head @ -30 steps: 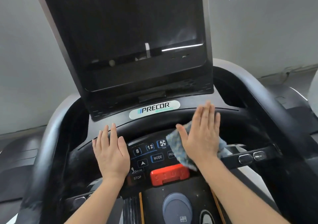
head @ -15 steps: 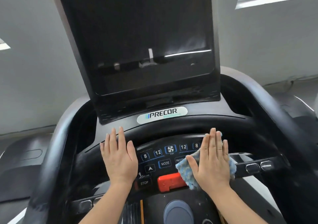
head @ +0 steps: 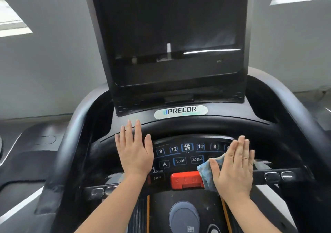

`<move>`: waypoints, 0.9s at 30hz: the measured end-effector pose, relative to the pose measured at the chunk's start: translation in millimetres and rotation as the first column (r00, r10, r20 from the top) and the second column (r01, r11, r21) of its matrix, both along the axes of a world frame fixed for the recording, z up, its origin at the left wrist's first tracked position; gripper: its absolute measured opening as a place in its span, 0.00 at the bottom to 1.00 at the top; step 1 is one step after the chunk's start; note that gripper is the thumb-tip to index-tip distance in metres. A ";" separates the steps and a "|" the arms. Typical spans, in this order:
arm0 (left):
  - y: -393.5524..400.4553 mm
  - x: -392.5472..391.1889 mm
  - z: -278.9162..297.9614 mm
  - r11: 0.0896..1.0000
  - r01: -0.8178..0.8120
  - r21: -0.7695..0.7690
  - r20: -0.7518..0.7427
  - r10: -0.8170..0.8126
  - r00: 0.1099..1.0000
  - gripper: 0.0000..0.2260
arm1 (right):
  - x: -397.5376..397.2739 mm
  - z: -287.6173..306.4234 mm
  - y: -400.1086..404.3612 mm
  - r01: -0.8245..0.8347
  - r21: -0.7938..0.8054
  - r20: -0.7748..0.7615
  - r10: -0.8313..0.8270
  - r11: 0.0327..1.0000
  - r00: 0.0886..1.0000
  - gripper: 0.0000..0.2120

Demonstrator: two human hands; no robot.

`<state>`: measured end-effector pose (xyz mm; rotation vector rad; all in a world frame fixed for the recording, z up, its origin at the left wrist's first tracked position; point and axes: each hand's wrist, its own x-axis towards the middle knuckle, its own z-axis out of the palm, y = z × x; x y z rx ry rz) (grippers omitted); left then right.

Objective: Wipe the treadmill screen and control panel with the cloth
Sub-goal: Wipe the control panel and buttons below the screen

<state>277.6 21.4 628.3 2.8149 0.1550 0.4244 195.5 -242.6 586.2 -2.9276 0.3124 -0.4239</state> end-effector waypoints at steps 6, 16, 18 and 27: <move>0.6 -0.1 -0.4 1.000 0.005 0.004 0.009 -0.005 1.000 0.27 | 69.7 45.0 3.1 -0.042 -0.051 0.027 0.043 0.998 0.999 0.42; -1.2 -2.2 9.8 0.994 0.092 0.067 0.001 -0.092 0.996 0.30 | 63.4 50.7 1.7 -0.149 0.002 -0.050 0.149 0.989 0.988 0.40; -8.8 -4.6 21.1 0.967 0.212 0.141 0.049 -0.221 0.974 0.29 | 61.4 54.7 -5.1 -0.216 0.118 -0.047 0.223 0.969 0.974 0.39; -116.8 -5.4 47.5 0.831 0.496 0.250 -0.111 -0.485 0.868 0.20 | 99.3 107.8 -65.3 -0.508 0.188 -0.448 0.533 0.841 0.717 0.27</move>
